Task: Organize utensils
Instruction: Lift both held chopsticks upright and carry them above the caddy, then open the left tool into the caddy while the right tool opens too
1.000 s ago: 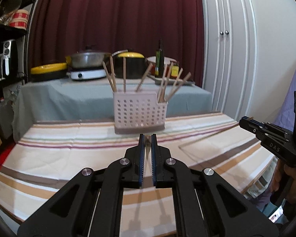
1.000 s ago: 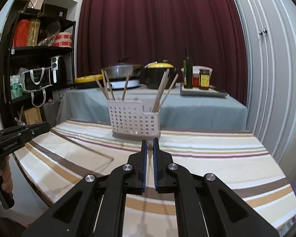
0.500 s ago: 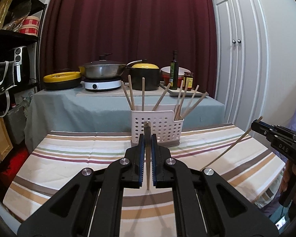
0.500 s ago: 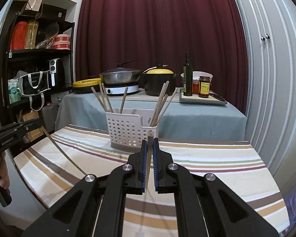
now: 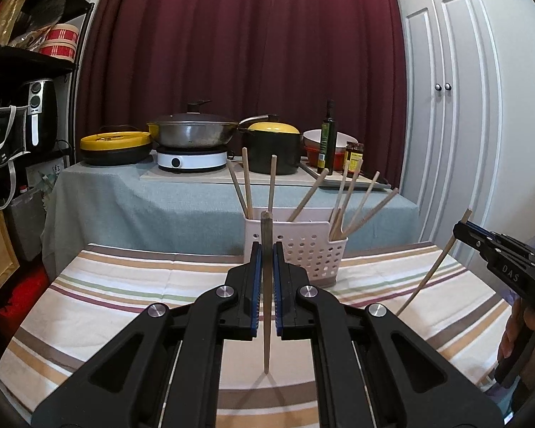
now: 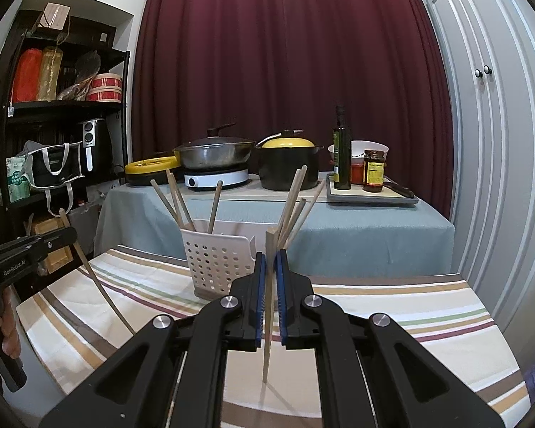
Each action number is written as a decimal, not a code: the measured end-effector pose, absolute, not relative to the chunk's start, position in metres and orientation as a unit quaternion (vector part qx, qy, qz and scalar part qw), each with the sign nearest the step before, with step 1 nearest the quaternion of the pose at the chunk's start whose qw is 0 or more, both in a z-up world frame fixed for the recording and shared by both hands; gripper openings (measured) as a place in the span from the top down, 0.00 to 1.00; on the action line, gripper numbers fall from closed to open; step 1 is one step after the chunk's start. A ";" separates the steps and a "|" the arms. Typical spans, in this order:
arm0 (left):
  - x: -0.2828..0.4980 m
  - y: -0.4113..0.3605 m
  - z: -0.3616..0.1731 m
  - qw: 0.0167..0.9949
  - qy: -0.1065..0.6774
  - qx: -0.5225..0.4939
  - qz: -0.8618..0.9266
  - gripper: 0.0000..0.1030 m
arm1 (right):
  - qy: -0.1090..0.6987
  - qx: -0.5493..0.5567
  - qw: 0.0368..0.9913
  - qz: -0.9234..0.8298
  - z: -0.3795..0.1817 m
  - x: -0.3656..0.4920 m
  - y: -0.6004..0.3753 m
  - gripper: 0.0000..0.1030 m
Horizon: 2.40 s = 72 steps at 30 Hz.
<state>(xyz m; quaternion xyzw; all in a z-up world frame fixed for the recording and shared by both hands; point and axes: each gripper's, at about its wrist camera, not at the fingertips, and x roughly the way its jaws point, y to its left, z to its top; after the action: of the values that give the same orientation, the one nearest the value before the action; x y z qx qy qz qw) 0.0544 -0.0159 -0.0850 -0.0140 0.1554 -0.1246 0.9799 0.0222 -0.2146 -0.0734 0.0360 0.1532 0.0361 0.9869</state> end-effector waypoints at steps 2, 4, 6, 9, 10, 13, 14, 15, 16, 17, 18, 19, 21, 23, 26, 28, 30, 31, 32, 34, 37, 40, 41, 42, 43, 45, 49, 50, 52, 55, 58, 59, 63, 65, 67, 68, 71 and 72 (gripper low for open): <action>0.059 -0.014 -0.084 0.980 0.156 -0.018 -0.125 0.94 | 0.153 0.037 0.987 0.037 -0.073 0.025 -0.215 0.93; 0.062 -0.013 -0.083 0.979 0.156 -0.020 -0.126 0.94 | 0.154 0.038 0.987 0.038 -0.073 0.027 -0.215 0.93; 0.064 -0.013 -0.081 0.980 0.155 -0.021 -0.127 0.94 | 0.154 0.039 0.987 0.039 -0.073 0.028 -0.214 0.93; 0.066 -0.012 -0.075 0.980 0.149 -0.025 -0.131 0.94 | 0.153 0.040 0.987 0.039 -0.073 0.027 -0.215 0.93; 0.068 -0.010 -0.072 0.980 0.147 -0.028 -0.133 0.94 | 0.153 0.041 0.987 0.040 -0.072 0.028 -0.214 0.93; 0.071 -0.009 -0.063 0.980 0.138 -0.033 -0.137 0.94 | 0.147 0.039 0.987 0.043 -0.065 0.031 -0.211 0.93; 0.072 -0.009 -0.059 0.981 0.133 -0.034 -0.138 0.94 | 0.144 0.038 0.988 0.044 -0.062 0.032 -0.211 0.93; 0.074 -0.008 -0.055 0.981 0.128 -0.035 -0.140 0.94 | 0.139 0.037 0.989 0.045 -0.058 0.033 -0.210 0.93; 0.075 -0.008 -0.051 0.981 0.125 -0.036 -0.142 0.94 | 0.135 0.036 0.989 0.046 -0.055 0.034 -0.209 0.93; 0.077 -0.008 -0.046 0.982 0.119 -0.037 -0.144 0.94 | 0.132 0.037 0.989 0.047 -0.052 0.035 -0.208 0.93; 0.079 -0.008 -0.041 0.982 0.114 -0.039 -0.146 0.94 | 0.126 0.039 0.990 0.050 -0.047 0.036 -0.207 0.93; 0.080 -0.008 -0.037 0.982 0.109 -0.040 -0.147 0.94 | 0.122 0.041 0.990 0.052 -0.043 0.038 -0.208 0.93; 0.084 -0.009 -0.027 0.984 0.096 -0.037 -0.149 0.94 | 0.109 0.040 0.992 0.054 -0.034 0.041 -0.207 0.93; 0.087 -0.009 -0.017 0.985 0.083 -0.034 -0.150 0.94 | 0.098 0.038 0.993 0.056 -0.026 0.044 -0.207 0.93; 0.093 -0.010 -0.001 0.986 0.059 -0.028 -0.151 0.94 | 0.078 0.034 0.995 0.059 -0.013 0.051 -0.205 0.93; 0.098 -0.011 0.008 0.987 0.045 -0.025 -0.152 0.94 | 0.063 0.031 0.996 0.060 -0.004 0.055 -0.205 0.93; 0.104 -0.012 0.018 0.988 0.030 -0.020 -0.151 0.94 | 0.049 0.029 0.996 0.061 0.005 0.061 -0.205 0.93; 0.107 -0.013 0.021 0.988 0.026 -0.019 -0.151 0.94 | 0.044 0.029 0.997 0.061 0.007 0.063 -0.206 0.93; 0.110 -0.013 0.025 0.988 0.020 -0.017 -0.151 0.94 | 0.039 0.028 0.997 0.061 0.011 0.066 -0.206 0.93; 0.116 -0.013 0.032 0.988 0.012 -0.015 -0.151 0.94 | 0.027 0.030 0.997 0.061 0.018 0.072 -0.207 0.93; 0.123 -0.014 0.041 0.988 -0.001 -0.012 -0.152 0.94 | 0.016 0.032 0.998 0.061 0.025 0.080 -0.211 0.93; 0.130 -0.015 0.047 0.988 -0.011 -0.009 -0.152 0.94 | 0.008 0.032 0.998 0.062 0.030 0.088 -0.211 0.93; 0.133 -0.015 0.049 0.988 -0.014 -0.009 -0.152 0.94 | 0.007 0.031 0.998 0.062 0.031 0.090 -0.211 0.93; 0.136 -0.015 0.050 0.988 -0.016 -0.009 -0.153 0.94 | 0.006 0.031 0.998 0.063 0.032 0.092 -0.211 0.93; 0.139 -0.015 0.051 0.988 -0.016 -0.009 -0.154 0.94 | 0.004 0.029 0.998 0.064 0.033 0.095 -0.211 0.93; 0.147 -0.017 0.052 0.987 -0.015 -0.013 -0.157 0.94 | 0.003 0.028 0.997 0.066 0.033 0.101 -0.210 0.93; 0.157 -0.023 0.056 0.987 -0.019 -0.006 -0.162 0.94 | 0.004 0.029 0.997 0.068 0.033 0.110 -0.210 0.93; 0.159 -0.024 0.055 0.986 -0.020 -0.005 -0.163 0.94 | 0.005 0.029 0.997 0.068 0.032 0.111 -0.211 0.93; 0.164 -0.027 0.055 0.986 -0.022 -0.001 -0.163 0.94 | 0.006 0.030 0.997 0.069 0.031 0.114 -0.212 0.93; 0.172 -0.028 0.055 0.986 -0.023 -0.004 -0.163 0.94 | 0.010 0.030 0.997 0.070 0.029 0.117 -0.211 0.93; 0.180 -0.029 0.053 0.987 -0.024 -0.002 -0.160 0.94 | 0.015 0.030 0.997 0.072 0.026 0.123 -0.210 0.93; 0.184 -0.030 0.052 0.987 -0.024 -0.002 -0.160 0.94 | 0.017 0.030 0.997 0.072 0.026 0.125 -0.210 0.93; 0.193 -0.030 0.049 0.987 -0.022 -0.003 -0.160 0.94 | 0.019 0.030 0.997 0.071 0.022 0.134 -0.209 0.93; 0.199 -0.031 0.047 0.987 -0.019 -0.005 -0.160 0.94 | 0.021 0.031 0.997 0.072 0.020 0.137 -0.208 0.93; 0.204 -0.031 0.045 0.987 -0.017 -0.006 -0.160 0.94 | 0.021 0.030 0.997 0.069 0.018 0.140 -0.208 0.93; 0.206 -0.031 0.043 0.987 -0.015 -0.007 -0.161 0.94 | 0.022 0.030 0.997 0.069 0.017 0.141 -0.207 0.93; 0.212 -0.031 0.039 0.987 -0.010 -0.008 -0.162 0.94 | 0.029 0.031 0.997 0.069 0.013 0.146 -0.206 0.93; 0.215 -0.031 0.036 0.987 -0.008 -0.009 -0.162 0.94 | 0.032 0.032 0.997 0.069 0.011 0.148 -0.206 0.93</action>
<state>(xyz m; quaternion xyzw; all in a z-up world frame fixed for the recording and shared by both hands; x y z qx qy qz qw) 0.2145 -0.0310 0.0363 -0.0086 -0.0078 -0.1616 0.9868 0.1479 -0.2057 0.0113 0.0319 0.0318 0.0693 0.9966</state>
